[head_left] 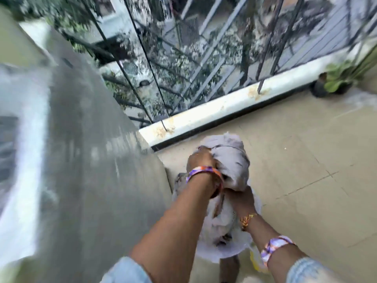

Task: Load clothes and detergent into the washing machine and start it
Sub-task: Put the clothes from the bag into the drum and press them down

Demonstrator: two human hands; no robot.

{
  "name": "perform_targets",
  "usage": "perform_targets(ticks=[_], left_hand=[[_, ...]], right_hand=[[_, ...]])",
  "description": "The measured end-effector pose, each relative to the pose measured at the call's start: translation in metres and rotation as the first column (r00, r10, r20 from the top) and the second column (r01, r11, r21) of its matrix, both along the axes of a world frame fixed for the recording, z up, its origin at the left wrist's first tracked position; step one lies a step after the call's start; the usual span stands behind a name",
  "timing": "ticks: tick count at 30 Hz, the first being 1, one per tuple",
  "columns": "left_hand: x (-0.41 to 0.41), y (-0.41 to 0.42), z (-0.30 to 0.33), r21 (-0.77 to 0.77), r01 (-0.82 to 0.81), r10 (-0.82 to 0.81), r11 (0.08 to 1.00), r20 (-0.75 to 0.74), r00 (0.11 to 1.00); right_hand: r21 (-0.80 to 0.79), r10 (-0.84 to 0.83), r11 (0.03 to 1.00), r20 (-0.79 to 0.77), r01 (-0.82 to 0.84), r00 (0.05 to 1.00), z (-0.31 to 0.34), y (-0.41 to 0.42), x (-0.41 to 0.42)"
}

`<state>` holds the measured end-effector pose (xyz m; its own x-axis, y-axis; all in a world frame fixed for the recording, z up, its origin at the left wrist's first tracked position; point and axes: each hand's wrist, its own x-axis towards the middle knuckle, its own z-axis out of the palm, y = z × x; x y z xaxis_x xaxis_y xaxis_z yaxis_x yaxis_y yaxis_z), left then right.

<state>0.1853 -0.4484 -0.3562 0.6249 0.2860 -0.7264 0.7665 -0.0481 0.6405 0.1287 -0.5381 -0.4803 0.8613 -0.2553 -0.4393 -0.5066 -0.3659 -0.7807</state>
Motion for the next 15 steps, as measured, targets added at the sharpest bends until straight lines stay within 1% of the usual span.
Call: perform_targets(ticks=[1, 2, 3, 4, 5, 6, 7, 8, 9, 10, 11, 12, 13, 14, 15], left_hand=[[0.0, 0.008, 0.016, 0.084, 0.022, -0.025, 0.996, 0.046, 0.999], [-0.001, 0.017, 0.037, 0.124, 0.076, -0.087, 0.989, 0.086, 0.993], [-0.004, 0.021, 0.061, 0.138, 0.098, -0.123, 0.986, 0.182, 0.976], [-0.007, 0.025, 0.082, 0.117, 0.135, -0.164, 0.984, 0.293, 0.942], [-0.011, 0.029, 0.109, 0.056, 0.249, -0.25, 0.967, 0.403, 0.88], [-0.013, 0.031, 0.132, 0.016, 0.37, -0.329, 0.929, 0.491, 0.806], [-0.017, 0.035, 0.158, 0.033, 0.485, -0.42, 0.874, 0.552, 0.72], [-0.025, 0.041, 0.185, 0.067, 0.609, -0.523, 0.791, 0.591, 0.614], [-0.027, 0.049, 0.204, 0.12, 0.676, -0.592, 0.727, 0.609, 0.529], [-0.029, 0.061, 0.225, 0.192, 0.691, -0.62, 0.697, 0.645, 0.446], [-0.032, 0.072, 0.244, 0.24, 0.666, -0.623, 0.706, 0.657, 0.424], [-0.033, 0.084, 0.261, 0.28, 0.605, -0.593, 0.745, 0.692, 0.411], [-0.035, 0.095, 0.278, 0.278, 0.529, -0.525, 0.802, 0.75, 0.401], [-0.039, 0.104, 0.294, 0.231, 0.443, -0.426, 0.866, 0.805, 0.413], [-0.044, 0.115, 0.312, 0.116, 0.375, -0.284, 0.92, 0.857, 0.43]], right_hand=[[0.068, -0.066, 0.996, 0.019, 0.065, 0.998, 0.025, 0.002, -0.001], [0.126, -0.138, 0.983, 0.053, 0.13, 0.989, 0.05, 0.004, 0.0], [0.159, -0.19, 0.972, 0.092, 0.174, 0.977, 0.082, 0.006, 0.003], [0.193, -0.227, 0.962, 0.152, 0.196, 0.962, 0.107, 0.008, 0.007], [0.212, -0.24, 0.958, 0.212, 0.195, 0.947, 0.138, 0.011, 0.01], [0.23, -0.221, 0.96, 0.283, 0.158, 0.933, 0.167, 0.013, 0.01], [0.25, -0.197, 0.962, 0.356, 0.11, 0.913, 0.196, 0.016, 0.01], [0.255, -0.159, 0.966, 0.45, 0.045, 0.879, 0.225, 0.021, 0.01], [0.219, -0.09, 0.975, 0.54, -0.037, 0.837, 0.254, 0.027, 0.008], [0.151, 0.001, 0.981, 0.632, -0.125, 0.775, 0.283, 0.036, 0.006], [0.087, 0.082, 0.975, 0.716, -0.204, 0.693, 0.312, 0.047, 0.002], [0.036, 0.142, 0.962, 0.78, -0.269, 0.61, 0.337, 0.061, -0.001], [-0.004, 0.184, 0.948, 0.824, -0.318, 0.537, 0.36, 0.076, -0.004], [-0.027, 0.206, 0.938, 0.845, -0.345, 0.494, 0.379, 0.09, -0.006], [-0.039, 0.218, 0.93, 0.859, -0.367, 0.464, 0.397, 0.104, -0.007]])
